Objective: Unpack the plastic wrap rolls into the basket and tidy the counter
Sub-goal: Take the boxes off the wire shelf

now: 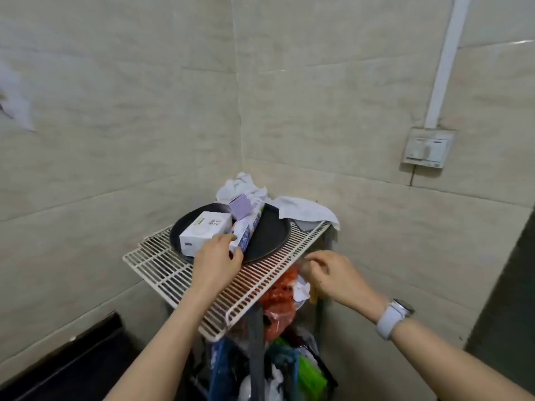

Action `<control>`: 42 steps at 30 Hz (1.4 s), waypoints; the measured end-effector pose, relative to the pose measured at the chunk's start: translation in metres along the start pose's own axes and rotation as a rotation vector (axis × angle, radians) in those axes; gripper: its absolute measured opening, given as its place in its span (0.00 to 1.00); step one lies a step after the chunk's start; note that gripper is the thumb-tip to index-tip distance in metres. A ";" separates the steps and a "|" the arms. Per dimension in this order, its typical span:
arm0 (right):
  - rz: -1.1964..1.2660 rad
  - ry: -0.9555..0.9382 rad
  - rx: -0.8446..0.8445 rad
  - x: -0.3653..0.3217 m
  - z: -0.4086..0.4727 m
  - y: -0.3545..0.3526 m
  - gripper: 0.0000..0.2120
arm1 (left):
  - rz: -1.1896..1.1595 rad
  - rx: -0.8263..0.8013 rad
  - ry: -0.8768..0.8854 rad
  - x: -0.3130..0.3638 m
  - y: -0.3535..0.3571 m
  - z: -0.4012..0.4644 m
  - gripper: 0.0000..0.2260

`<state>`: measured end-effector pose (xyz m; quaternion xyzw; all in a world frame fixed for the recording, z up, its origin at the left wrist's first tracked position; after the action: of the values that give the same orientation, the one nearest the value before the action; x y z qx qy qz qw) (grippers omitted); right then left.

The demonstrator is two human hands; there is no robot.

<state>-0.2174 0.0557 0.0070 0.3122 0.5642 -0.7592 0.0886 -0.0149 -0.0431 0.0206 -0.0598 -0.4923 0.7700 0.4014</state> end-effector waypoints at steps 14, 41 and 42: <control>-0.082 -0.255 -0.157 -0.095 0.227 0.096 0.28 | 0.208 -0.349 -0.424 -0.142 0.061 0.092 0.36; 0.634 -0.753 -0.682 -0.228 0.116 0.094 0.16 | 0.284 0.791 -1.075 -0.023 -0.094 -0.135 0.36; 0.605 -0.782 -0.724 -0.237 0.092 0.101 0.16 | 0.302 0.814 -1.131 -0.012 -0.097 -0.160 0.36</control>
<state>-0.0161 -0.1150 0.0778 0.1071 0.5985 -0.5187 0.6011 0.1255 0.0817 0.0141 0.4360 -0.2851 0.8528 -0.0362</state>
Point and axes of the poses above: each hand's wrist, its own z-axis towards the middle knuckle, its own y-axis out of the palm, x = y × z, the point moved 5 cm from there along z, towards the middle knuckle, and after that the axes turned 15 degrees about y, right-handed, at the moved point
